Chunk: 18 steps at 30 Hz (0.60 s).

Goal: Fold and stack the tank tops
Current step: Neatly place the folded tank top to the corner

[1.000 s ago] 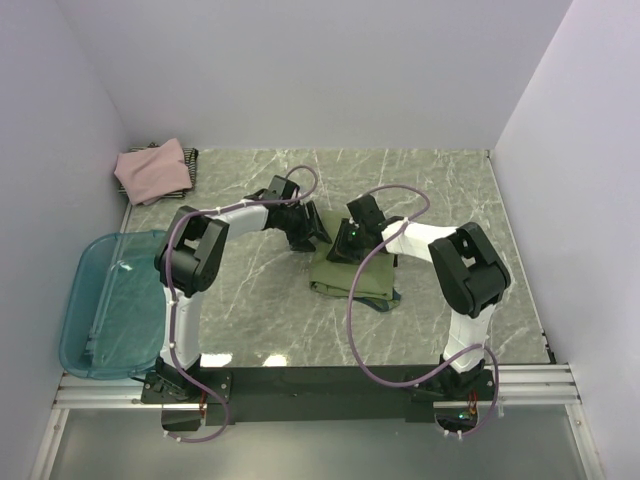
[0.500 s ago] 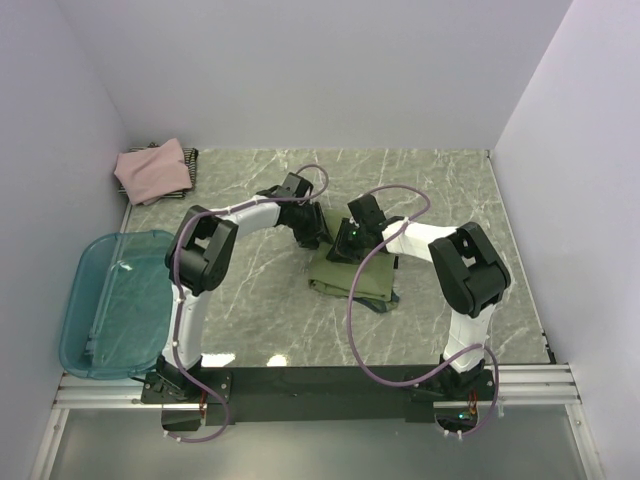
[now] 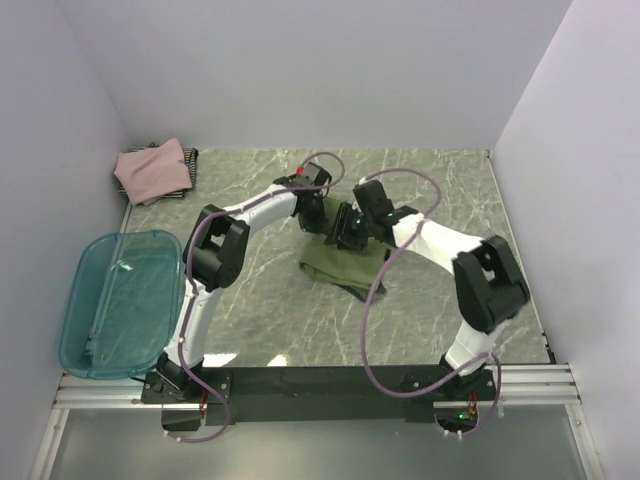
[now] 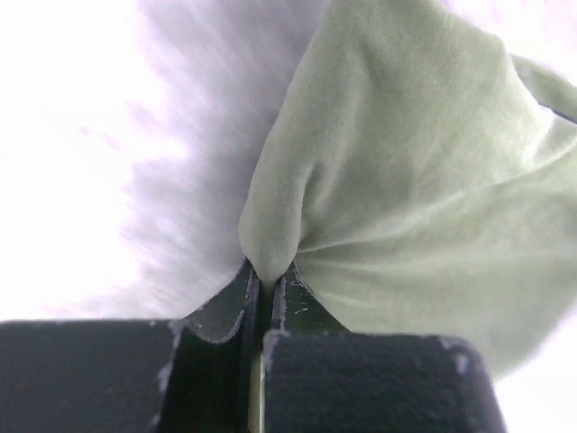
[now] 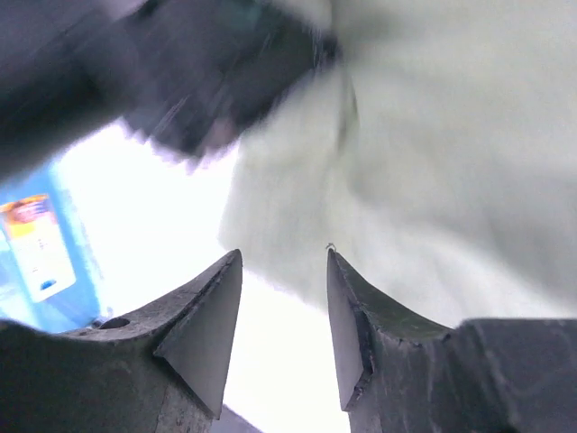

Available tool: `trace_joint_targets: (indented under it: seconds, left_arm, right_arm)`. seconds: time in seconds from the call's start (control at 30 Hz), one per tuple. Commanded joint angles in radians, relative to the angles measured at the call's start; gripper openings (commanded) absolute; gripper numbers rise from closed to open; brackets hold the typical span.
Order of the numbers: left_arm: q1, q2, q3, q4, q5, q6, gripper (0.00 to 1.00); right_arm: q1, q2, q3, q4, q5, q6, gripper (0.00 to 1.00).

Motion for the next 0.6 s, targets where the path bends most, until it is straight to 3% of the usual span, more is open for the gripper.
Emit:
trace_joint_targets:
  seconds: [0.0,0.23,0.57]
  left_arm:
    - [0.097,0.094,0.101,-0.170,-0.393,0.141,0.01]
    - [0.253,0.187,0.360,-0.263,-0.639,0.272,0.01]
    - [0.428,0.199,0.477,-0.096,-0.797,0.468,0.01]
  right_arm:
    - [0.001,-0.170,0.073,-0.087,0.042,-0.066,0.50]
    - [0.003,-0.321,0.004,-0.106,0.032,-0.092,0.50]
    - [0.014,-0.307,0.021,-0.132,0.002,-0.151,0.50]
